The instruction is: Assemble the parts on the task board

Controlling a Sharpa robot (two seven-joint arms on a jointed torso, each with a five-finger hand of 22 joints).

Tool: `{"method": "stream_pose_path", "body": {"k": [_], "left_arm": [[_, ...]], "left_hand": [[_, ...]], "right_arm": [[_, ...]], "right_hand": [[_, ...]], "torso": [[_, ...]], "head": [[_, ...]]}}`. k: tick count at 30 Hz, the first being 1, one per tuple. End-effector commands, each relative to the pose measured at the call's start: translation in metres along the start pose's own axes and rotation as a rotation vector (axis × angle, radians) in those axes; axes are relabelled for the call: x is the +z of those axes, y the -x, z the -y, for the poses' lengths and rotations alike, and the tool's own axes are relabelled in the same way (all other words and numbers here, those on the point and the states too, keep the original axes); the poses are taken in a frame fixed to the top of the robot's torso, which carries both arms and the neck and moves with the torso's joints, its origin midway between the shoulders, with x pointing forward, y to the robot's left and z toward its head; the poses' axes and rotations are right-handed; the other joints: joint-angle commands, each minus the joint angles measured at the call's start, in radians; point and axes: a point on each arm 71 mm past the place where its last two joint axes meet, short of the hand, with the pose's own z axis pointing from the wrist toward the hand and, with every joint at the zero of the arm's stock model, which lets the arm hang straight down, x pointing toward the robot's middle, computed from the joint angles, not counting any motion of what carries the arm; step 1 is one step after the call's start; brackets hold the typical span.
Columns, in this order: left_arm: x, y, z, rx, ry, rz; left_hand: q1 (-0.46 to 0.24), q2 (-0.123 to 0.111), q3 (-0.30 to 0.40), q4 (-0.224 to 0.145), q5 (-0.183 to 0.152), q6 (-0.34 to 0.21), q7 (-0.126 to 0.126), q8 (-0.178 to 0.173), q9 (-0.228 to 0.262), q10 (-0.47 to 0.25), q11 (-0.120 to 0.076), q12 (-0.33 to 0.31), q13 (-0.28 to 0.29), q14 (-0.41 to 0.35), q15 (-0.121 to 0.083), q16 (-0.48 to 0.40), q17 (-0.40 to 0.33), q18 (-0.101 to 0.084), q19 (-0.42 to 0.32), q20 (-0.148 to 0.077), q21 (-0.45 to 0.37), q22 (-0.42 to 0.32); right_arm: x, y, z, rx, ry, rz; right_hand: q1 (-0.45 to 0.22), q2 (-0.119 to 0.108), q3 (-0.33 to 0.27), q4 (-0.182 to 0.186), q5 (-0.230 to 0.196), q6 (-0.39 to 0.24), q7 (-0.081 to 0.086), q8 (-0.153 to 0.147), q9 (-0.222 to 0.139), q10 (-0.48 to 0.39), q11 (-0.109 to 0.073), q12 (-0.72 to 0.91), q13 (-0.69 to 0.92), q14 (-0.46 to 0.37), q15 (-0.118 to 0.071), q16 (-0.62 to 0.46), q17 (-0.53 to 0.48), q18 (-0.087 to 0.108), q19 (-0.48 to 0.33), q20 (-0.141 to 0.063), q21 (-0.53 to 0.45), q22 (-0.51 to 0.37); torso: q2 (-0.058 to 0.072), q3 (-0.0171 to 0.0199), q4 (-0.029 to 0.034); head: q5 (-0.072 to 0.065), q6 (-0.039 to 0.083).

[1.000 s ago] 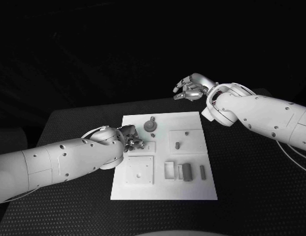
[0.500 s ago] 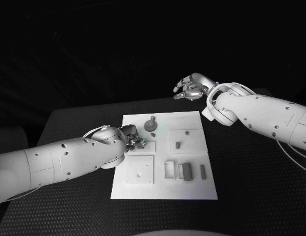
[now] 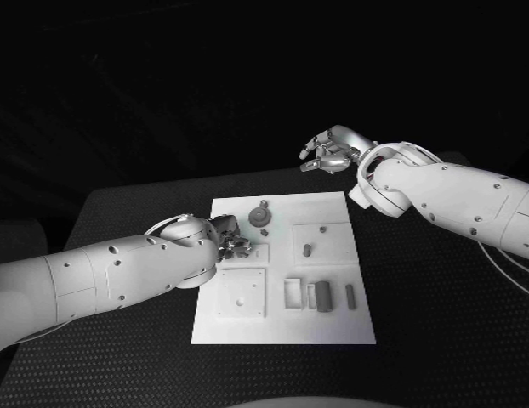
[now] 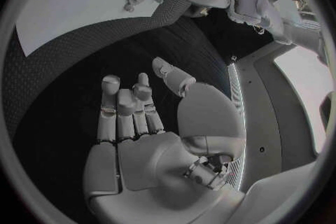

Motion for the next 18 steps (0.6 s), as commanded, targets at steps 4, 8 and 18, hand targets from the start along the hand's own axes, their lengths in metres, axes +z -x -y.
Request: {"method": "stream_pose_path", "body": {"k": [4,8,18], "left_arm": [[-0.0002,-0.0141,0.0009,0.044,-0.006,-0.060],[0.0001,-0.0125,-0.0011,0.040,-0.002,-0.046],[0.0012,-0.0103,-0.0045,0.033,0.004,-0.031]], "left_hand": [[0.002,0.012,0.052,-0.004,0.011,0.110,-0.070,0.005,0.005,-0.009,-0.020,0.007,-0.003,-0.043,-0.034,0.010,-0.005,0.010,0.010,-0.009,0.008,0.024],[-0.011,0.013,0.063,-0.005,0.047,0.116,-0.073,0.013,0.012,-0.008,-0.023,0.021,-0.006,-0.041,-0.037,0.025,-0.014,0.011,0.015,-0.012,0.017,0.024],[-0.025,0.014,0.086,-0.004,0.067,0.123,-0.078,0.023,0.020,-0.008,-0.028,0.040,-0.006,-0.038,-0.043,0.044,-0.022,0.011,0.022,-0.016,0.030,0.024]], "right_arm": [[-0.0005,-0.0005,-0.0002,0.000,0.005,-0.013],[-0.0005,-0.0004,0.0000,0.000,0.005,-0.012],[-0.0005,-0.0004,0.0000,0.000,0.004,-0.013]], "right_hand": [[0.003,0.011,-0.004,-0.004,-0.002,0.014,0.021,-0.005,0.001,-0.008,-0.002,0.003,-0.002,-0.002,-0.002,0.000,-0.001,0.011,0.002,0.007,-0.005,0.006],[0.003,0.011,-0.004,-0.004,-0.002,0.014,0.021,-0.005,0.001,-0.008,-0.002,0.003,-0.002,-0.002,-0.002,0.000,-0.001,0.011,0.002,0.007,-0.005,0.006],[0.004,0.011,-0.004,-0.004,-0.002,0.014,0.021,-0.005,0.001,-0.008,-0.002,0.004,-0.002,-0.002,-0.002,0.000,-0.001,0.011,0.002,0.007,-0.005,0.006]], "torso": [[0.000,-0.0007,0.0007],[0.000,-0.0006,0.0008],[0.001,-0.0007,0.0008]], "head": [[-0.001,0.000],[-0.001,0.000],[-0.001,0.001]]}}
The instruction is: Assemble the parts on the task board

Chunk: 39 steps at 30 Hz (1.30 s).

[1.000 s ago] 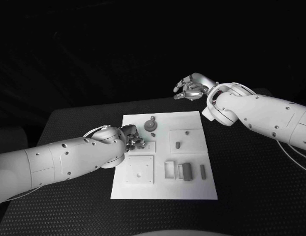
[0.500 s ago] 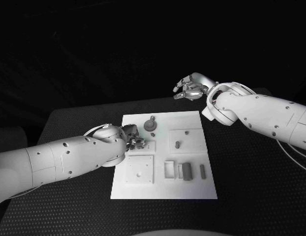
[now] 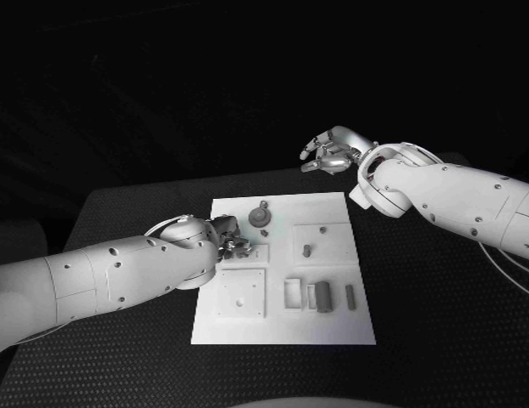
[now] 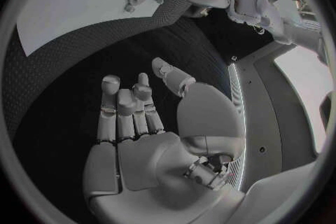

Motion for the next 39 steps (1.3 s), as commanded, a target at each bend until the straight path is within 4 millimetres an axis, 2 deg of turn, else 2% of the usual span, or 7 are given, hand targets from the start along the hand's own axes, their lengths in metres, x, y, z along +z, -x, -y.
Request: {"method": "stream_pose_path", "body": {"k": [1,15,39], "left_arm": [[0.0006,-0.0102,-0.0035,0.021,0.011,-0.041],[0.0007,-0.0150,-0.0005,0.076,0.001,-0.103],[0.0046,-0.0107,-0.0068,0.137,0.014,-0.096]], "left_hand": [[-0.006,0.011,0.090,-0.005,0.009,0.123,-0.079,0.006,0.003,-0.013,-0.025,0.008,-0.002,-0.038,-0.043,0.008,-0.003,0.011,0.021,-0.018,0.008,0.024],[-0.005,-0.005,0.107,-0.006,0.032,0.122,-0.080,0.011,0.009,-0.017,-0.026,0.023,-0.006,-0.042,-0.047,0.023,-0.013,0.011,0.021,-0.021,0.021,0.025],[0.022,-0.023,0.104,-0.006,0.033,0.118,-0.080,0.014,0.013,-0.020,-0.026,0.031,-0.015,-0.047,-0.049,0.033,-0.023,0.009,0.017,-0.023,0.030,0.024]], "right_arm": [[-0.0001,-0.0008,-0.0007,0.001,0.006,-0.012],[0.0000,-0.0009,-0.0007,0.000,0.006,-0.013],[0.0009,-0.0016,-0.0012,0.001,0.007,-0.014]], "right_hand": [[0.000,0.007,-0.004,-0.004,-0.002,0.014,0.021,-0.005,0.002,-0.005,0.001,0.004,-0.001,-0.001,-0.003,0.000,-0.001,0.011,0.002,0.007,-0.005,0.006],[0.001,0.007,-0.004,-0.004,-0.002,0.014,0.021,-0.006,0.002,-0.006,0.001,0.004,-0.002,-0.002,-0.002,0.001,-0.002,0.011,0.002,0.007,-0.005,0.006],[0.001,0.008,-0.005,-0.004,-0.002,0.014,0.021,-0.006,0.002,-0.006,0.001,0.005,-0.003,-0.002,-0.002,0.001,-0.002,0.011,0.002,0.007,-0.005,0.007]], "torso": [[0.000,0.0002,0.0001],[0.000,0.0005,-0.0002],[0.000,0.0002,-0.0002]], "head": [[0.000,0.000],[-0.002,-0.001],[-0.003,0.001]]}}
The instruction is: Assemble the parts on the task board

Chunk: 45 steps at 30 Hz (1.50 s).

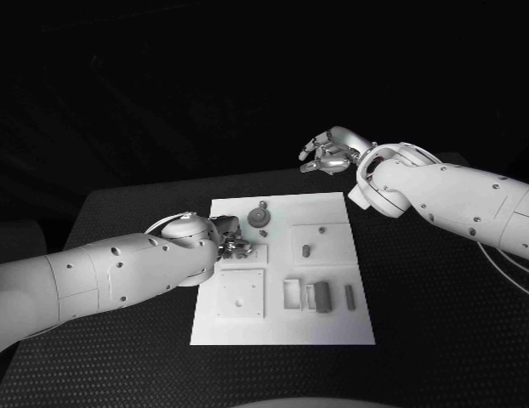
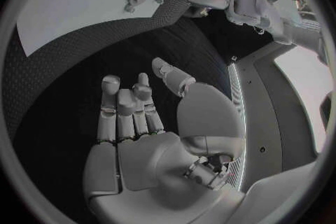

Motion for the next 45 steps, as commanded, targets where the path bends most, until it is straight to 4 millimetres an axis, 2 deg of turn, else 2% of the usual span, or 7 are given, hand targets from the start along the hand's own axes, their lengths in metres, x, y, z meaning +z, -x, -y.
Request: {"method": "stream_pose_path", "body": {"k": [1,25,45], "left_arm": [[0.001,-0.014,-0.008,0.054,0.035,-0.079],[0.004,-0.005,-0.015,0.091,0.043,-0.086],[0.006,0.001,-0.019,-0.037,0.071,-0.133]], "left_hand": [[0.017,0.007,0.088,-0.017,0.005,0.118,-0.080,0.006,0.000,-0.023,-0.024,0.005,-0.002,-0.049,-0.048,0.006,-0.002,0.009,0.012,-0.022,0.008,0.024],[0.050,-0.010,0.078,-0.015,-0.016,0.112,-0.078,0.004,0.000,-0.026,-0.022,0.008,-0.016,-0.057,-0.048,0.013,-0.015,0.006,0.006,-0.022,0.011,0.022],[0.054,-0.008,0.074,-0.014,-0.018,0.111,-0.077,0.003,0.000,-0.027,-0.021,0.008,-0.019,-0.059,-0.047,0.013,-0.019,0.005,0.004,-0.021,0.010,0.021]], "right_arm": [[0.000,-0.001,-0.001,0.001,0.008,-0.013],[0.001,-0.002,-0.002,0.001,0.007,-0.018],[0.001,-0.002,-0.001,0.000,0.005,-0.019]], "right_hand": [[0.001,0.008,-0.005,-0.004,-0.002,0.012,0.023,-0.006,0.001,-0.009,0.001,0.005,-0.002,-0.001,-0.003,0.001,-0.001,0.011,0.002,0.007,-0.005,0.007],[0.001,0.008,-0.005,-0.003,-0.002,0.012,0.023,-0.006,0.002,-0.009,0.001,0.006,-0.003,-0.001,-0.003,0.001,-0.002,0.011,0.002,0.008,-0.005,0.007],[0.002,0.010,-0.005,-0.004,-0.002,0.012,0.023,-0.007,0.002,-0.009,0.001,0.007,-0.004,-0.002,-0.003,0.002,-0.002,0.011,0.001,0.008,-0.005,0.007]], "torso": [[0.000,0.0000,0.0002],[0.000,0.0005,-0.0004],[0.000,0.0001,0.0004]], "head": [[0.000,0.000],[-0.002,-0.001],[-0.004,-0.002]]}}
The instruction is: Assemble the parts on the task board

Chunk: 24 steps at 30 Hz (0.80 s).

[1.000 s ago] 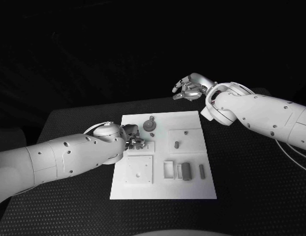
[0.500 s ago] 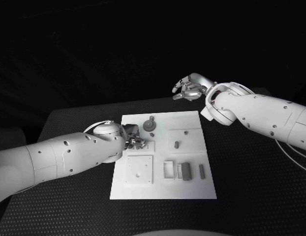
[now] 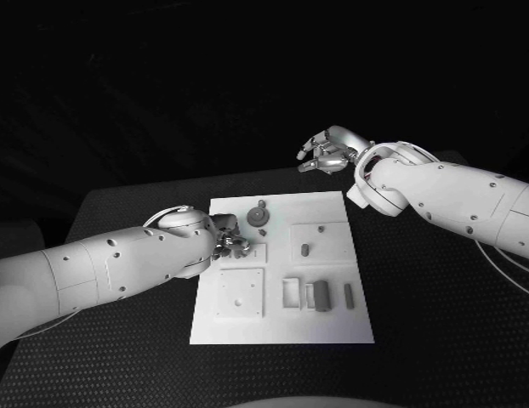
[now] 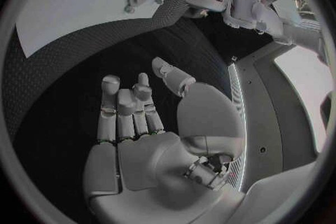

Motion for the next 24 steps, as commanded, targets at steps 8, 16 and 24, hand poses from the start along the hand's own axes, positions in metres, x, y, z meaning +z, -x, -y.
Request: {"method": "stream_pose_path", "body": {"k": [8,16,24], "left_arm": [[0.003,-0.006,-0.010,0.008,0.070,-0.057],[0.004,-0.003,-0.010,0.020,0.072,-0.050],[0.007,0.002,-0.003,0.081,0.070,-0.040]], "left_hand": [[0.029,0.017,0.065,-0.021,0.007,0.110,-0.077,0.003,0.002,-0.020,-0.024,0.005,-0.003,-0.055,-0.050,0.006,-0.003,0.005,0.007,-0.017,0.002,0.021],[0.030,0.018,0.065,-0.021,0.008,0.110,-0.077,0.003,0.002,-0.020,-0.024,0.005,-0.003,-0.055,-0.050,0.006,-0.004,0.005,0.007,-0.017,0.002,0.021],[0.030,0.018,0.063,-0.021,0.005,0.109,-0.077,0.003,0.002,-0.021,-0.023,0.005,-0.005,-0.056,-0.050,0.006,-0.005,0.005,0.006,-0.017,0.002,0.020]], "right_arm": [[0.000,-0.001,-0.001,0.000,0.005,-0.013],[0.000,-0.001,0.000,0.000,0.004,-0.014],[0.000,-0.001,0.000,0.000,0.004,-0.015]], "right_hand": [[0.002,0.010,-0.003,-0.001,-0.002,0.014,0.021,-0.007,0.001,-0.006,-0.002,0.004,-0.002,-0.001,-0.003,0.002,-0.001,0.013,0.003,0.006,-0.005,0.008],[0.002,0.010,-0.003,-0.001,-0.002,0.014,0.021,-0.007,0.001,-0.007,-0.002,0.004,-0.002,-0.001,-0.003,0.002,-0.001,0.013,0.003,0.006,-0.005,0.008],[0.002,0.010,-0.003,-0.001,-0.002,0.014,0.021,-0.007,0.002,-0.007,-0.002,0.004,-0.003,-0.001,-0.003,0.002,-0.002,0.013,0.003,0.006,-0.005,0.008]], "torso": [[0.000,-0.0002,0.0007],[0.000,0.0000,0.0001],[0.000,-0.0001,0.0005]], "head": [[0.000,0.002],[0.001,0.003],[0.001,0.003]]}}
